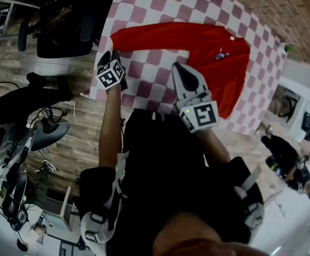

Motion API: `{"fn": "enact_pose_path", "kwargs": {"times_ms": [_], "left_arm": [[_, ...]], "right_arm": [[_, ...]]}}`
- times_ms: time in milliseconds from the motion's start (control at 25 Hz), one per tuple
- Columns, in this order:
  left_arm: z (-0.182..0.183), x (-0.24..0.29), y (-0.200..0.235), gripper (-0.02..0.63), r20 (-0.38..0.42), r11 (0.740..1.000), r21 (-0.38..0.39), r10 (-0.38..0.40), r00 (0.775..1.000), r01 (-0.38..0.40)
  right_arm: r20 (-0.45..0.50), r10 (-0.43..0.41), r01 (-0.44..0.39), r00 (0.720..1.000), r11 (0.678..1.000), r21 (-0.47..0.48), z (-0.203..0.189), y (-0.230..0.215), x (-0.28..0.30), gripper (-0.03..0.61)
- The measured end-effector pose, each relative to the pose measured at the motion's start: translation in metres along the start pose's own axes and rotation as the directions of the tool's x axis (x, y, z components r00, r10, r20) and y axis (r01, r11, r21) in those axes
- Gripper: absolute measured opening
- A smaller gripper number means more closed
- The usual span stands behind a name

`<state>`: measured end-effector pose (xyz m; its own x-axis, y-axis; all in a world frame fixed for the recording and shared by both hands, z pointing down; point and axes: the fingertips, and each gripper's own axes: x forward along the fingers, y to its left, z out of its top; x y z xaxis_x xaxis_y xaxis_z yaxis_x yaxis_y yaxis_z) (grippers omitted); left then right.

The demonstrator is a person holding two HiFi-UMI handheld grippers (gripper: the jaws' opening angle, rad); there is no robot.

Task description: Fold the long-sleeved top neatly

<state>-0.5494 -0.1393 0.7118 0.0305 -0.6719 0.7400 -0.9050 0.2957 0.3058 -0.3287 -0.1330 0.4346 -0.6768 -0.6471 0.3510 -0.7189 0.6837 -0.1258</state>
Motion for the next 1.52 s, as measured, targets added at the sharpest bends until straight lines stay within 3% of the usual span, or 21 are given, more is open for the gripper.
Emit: {"fn": "enact_pose_path", "kwargs": {"times_ms": [200,360,520,800,1000,1240,1520], "left_arm": [[-0.012,0.023,0.007,0.116,-0.07,1.0,0.004,0.029,0.997,-0.029],[-0.016,0.029,0.002,0.118,-0.084,0.998,0.055,0.043,0.996,-0.039],[-0.02,0.03,-0.006,0.1,-0.097,0.999,0.047,0.013,0.995,-0.008],[-0.022,0.031,-0.012,0.051,-0.076,0.997,0.069,-0.011,0.997,0.017],[-0.023,0.027,-0.008,0.038,-0.065,0.998,0.044,-0.034,0.997,0.037],[-0.006,0.011,-0.009,0.032,-0.019,0.995,0.088,-0.042,0.999,0.043],[0.027,-0.022,-0.031,0.014,0.057,0.98,0.182,-0.093,0.994,0.081]], "right_arm": [[-0.017,0.005,-0.004,1.0,0.999,0.05,0.0,-0.007,0.01,0.008],[-0.029,-0.005,0.007,1.0,0.998,0.055,-0.002,-0.017,0.015,0.008],[-0.027,-0.019,0.021,0.999,0.998,0.061,-0.003,-0.025,0.017,0.008],[-0.03,-0.033,0.034,0.999,0.999,0.025,-0.01,-0.033,0.015,0.008],[-0.033,-0.041,0.042,0.999,0.999,0.027,-0.009,-0.029,0.014,0.008],[-0.025,-0.071,0.071,0.997,0.997,0.008,-0.009,-0.029,0.001,0.008],[0.005,-0.161,0.16,0.987,0.987,0.023,-0.004,-0.031,-0.042,0.008]]}}
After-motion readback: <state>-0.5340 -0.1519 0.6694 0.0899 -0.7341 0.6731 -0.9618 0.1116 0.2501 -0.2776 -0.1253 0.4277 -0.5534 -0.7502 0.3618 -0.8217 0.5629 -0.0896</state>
